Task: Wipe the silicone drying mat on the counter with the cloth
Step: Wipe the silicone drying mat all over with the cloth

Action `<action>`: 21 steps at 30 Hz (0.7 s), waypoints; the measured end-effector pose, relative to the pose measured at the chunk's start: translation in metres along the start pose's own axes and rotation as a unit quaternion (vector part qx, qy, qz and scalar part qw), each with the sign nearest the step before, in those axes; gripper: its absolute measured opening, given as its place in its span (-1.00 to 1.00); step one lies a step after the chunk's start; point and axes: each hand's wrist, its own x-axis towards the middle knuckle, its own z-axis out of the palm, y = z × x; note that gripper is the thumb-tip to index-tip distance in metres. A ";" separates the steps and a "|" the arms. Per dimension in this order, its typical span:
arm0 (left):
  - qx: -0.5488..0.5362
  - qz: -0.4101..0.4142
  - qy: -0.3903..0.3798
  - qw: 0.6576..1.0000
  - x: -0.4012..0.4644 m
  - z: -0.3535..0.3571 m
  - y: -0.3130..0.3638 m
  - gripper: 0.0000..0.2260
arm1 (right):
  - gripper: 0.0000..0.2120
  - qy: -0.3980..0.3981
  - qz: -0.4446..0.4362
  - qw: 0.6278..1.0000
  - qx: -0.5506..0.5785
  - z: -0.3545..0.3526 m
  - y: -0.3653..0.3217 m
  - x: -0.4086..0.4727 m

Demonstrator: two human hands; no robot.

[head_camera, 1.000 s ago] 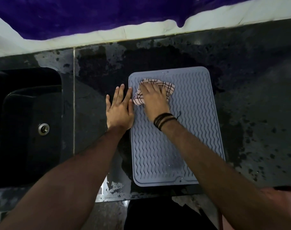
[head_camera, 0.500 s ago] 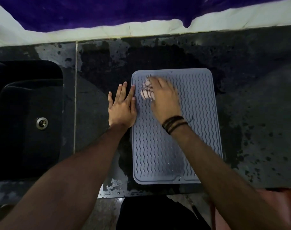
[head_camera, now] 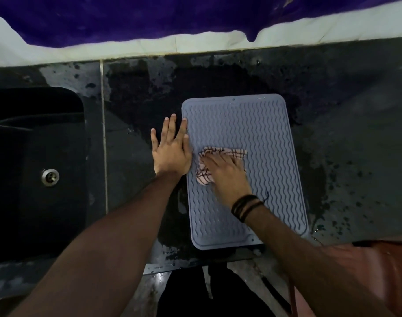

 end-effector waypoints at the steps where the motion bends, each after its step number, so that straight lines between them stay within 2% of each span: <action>1: 0.000 0.003 -0.005 1.000 -0.001 -0.002 0.000 -0.50 | -0.43 -0.009 0.011 1.000 0.016 -0.003 -0.001 0.001; 3: -0.004 0.017 -0.007 1.000 -0.004 -0.005 0.000 -0.52 | -0.44 0.005 0.058 0.996 0.069 -0.012 -0.002 0.009; 5: -0.010 0.044 0.003 0.999 0.000 -0.011 -0.005 -0.57 | -0.44 0.073 0.106 0.987 0.101 -0.021 -0.005 0.026; 8: -0.007 0.104 0.012 0.994 0.022 -0.021 -0.022 -0.58 | -0.42 0.145 0.117 0.978 0.098 -0.029 -0.014 0.063; 12: 0.054 0.183 -0.063 0.980 0.039 -0.015 -0.038 -0.47 | -0.44 0.075 0.078 0.993 0.057 -0.012 -0.027 0.087; 14: 0.058 0.181 -0.059 0.980 0.038 -0.010 -0.039 -0.45 | -0.41 0.080 0.072 0.993 0.040 0.002 -0.029 0.078; 17: 0.035 0.169 -0.037 0.984 0.036 -0.009 -0.036 -0.54 | -0.37 0.093 0.050 0.994 0.031 0.011 -0.029 0.051; 21: 0.027 0.157 -0.034 0.987 0.035 -0.011 -0.034 -0.56 | -0.33 0.054 0.011 0.998 0.026 0.018 -0.033 0.004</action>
